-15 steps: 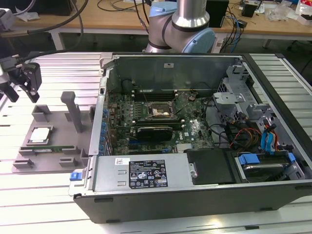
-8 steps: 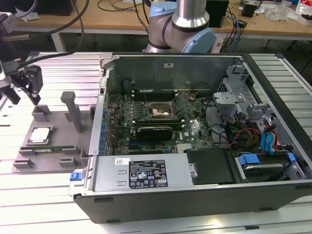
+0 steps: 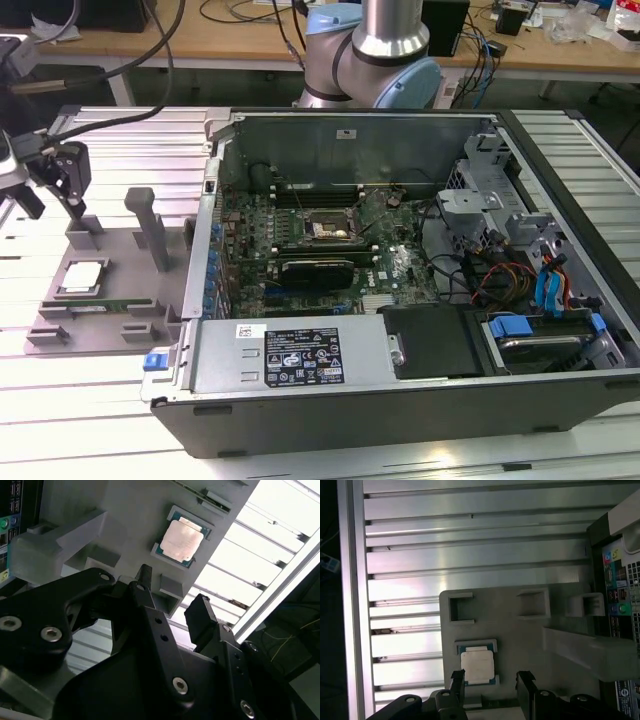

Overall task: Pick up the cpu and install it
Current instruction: 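Pick up the cpu and move it towards the insertion slot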

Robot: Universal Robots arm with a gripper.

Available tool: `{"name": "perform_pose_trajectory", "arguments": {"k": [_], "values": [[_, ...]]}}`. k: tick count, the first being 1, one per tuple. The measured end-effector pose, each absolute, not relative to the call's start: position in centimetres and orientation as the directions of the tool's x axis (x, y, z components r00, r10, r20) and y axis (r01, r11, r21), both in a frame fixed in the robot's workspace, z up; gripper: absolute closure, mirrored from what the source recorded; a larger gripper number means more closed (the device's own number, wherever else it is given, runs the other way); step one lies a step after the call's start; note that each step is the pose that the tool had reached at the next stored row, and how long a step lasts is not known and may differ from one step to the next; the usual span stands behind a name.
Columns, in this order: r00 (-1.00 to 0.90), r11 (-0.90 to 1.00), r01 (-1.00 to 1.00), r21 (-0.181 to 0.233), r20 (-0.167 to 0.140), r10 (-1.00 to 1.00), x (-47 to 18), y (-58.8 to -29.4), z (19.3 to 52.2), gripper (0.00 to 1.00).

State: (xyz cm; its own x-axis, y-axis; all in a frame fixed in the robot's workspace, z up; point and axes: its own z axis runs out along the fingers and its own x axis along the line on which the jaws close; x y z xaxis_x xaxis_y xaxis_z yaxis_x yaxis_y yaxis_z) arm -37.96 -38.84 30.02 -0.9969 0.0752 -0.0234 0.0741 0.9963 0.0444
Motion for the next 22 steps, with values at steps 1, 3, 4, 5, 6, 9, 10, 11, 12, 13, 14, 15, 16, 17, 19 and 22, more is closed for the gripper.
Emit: {"name": "perform_pose_trajectory", "arguments": {"k": [1, 3, 4, 5, 6, 9, 10, 11, 12, 13, 14, 15, 16, 17, 19, 22], "values": [[-0.997, 0.996, 0.074, 0.044, -0.023, 0.075, -38.0, -38.8, 29.9, 0.45], [-0.997, 0.996, 0.074, 0.044, -0.023, 0.075, -38.0, -38.8, 29.7, 0.45], [-0.997, 0.996, 0.074, 0.044, -0.023, 0.075, -38.0, -38.8, 29.5, 0.45], [-0.997, 0.996, 0.074, 0.044, -0.023, 0.075, -38.0, -38.8, 29.5, 0.45], [-0.997, 0.996, 0.074, 0.044, -0.023, 0.075, -38.0, -38.8, 29.3, 0.45], [-0.997, 0.996, 0.074, 0.044, -0.023, 0.075, -38.0, -38.8, 28.9, 0.45], [-0.997, 0.996, 0.074, 0.044, -0.023, 0.075, -38.0, -38.8, 28.7, 0.45], [-0.997, 0.996, 0.074, 0.044, -0.023, 0.075, -38.0, -38.8, 28.6, 0.45], [-0.997, 0.996, 0.074, 0.044, -0.023, 0.075, -38.0, -38.8, 28.4, 0.45], [-0.997, 0.996, 0.074, 0.044, -0.023, 0.075, -38.0, -38.8, 28.3, 0.45], [-0.997, 0.996, 0.074, 0.044, -0.023, 0.075, -38.0, -38.8, 28.2, 0.45], [-0.997, 0.996, 0.074, 0.044, -0.023, 0.075, -38.0, -38.8, 27.9, 0.45], [-0.997, 0.996, 0.074, 0.044, -0.023, 0.075, -38.0, -38.8, 27.8, 0.45], [-0.997, 0.996, 0.074, 0.044, -0.023, 0.075, -38.0, -38.8, 27.6, 0.45], [-0.997, 0.996, 0.074, 0.044, -0.023, 0.075, -38.0, -38.8, 27.3, 0.45], [-0.997, 0.996, 0.074, 0.044, -0.023, 0.075, -38.0, -38.8, 26.8, 0.45]]}}
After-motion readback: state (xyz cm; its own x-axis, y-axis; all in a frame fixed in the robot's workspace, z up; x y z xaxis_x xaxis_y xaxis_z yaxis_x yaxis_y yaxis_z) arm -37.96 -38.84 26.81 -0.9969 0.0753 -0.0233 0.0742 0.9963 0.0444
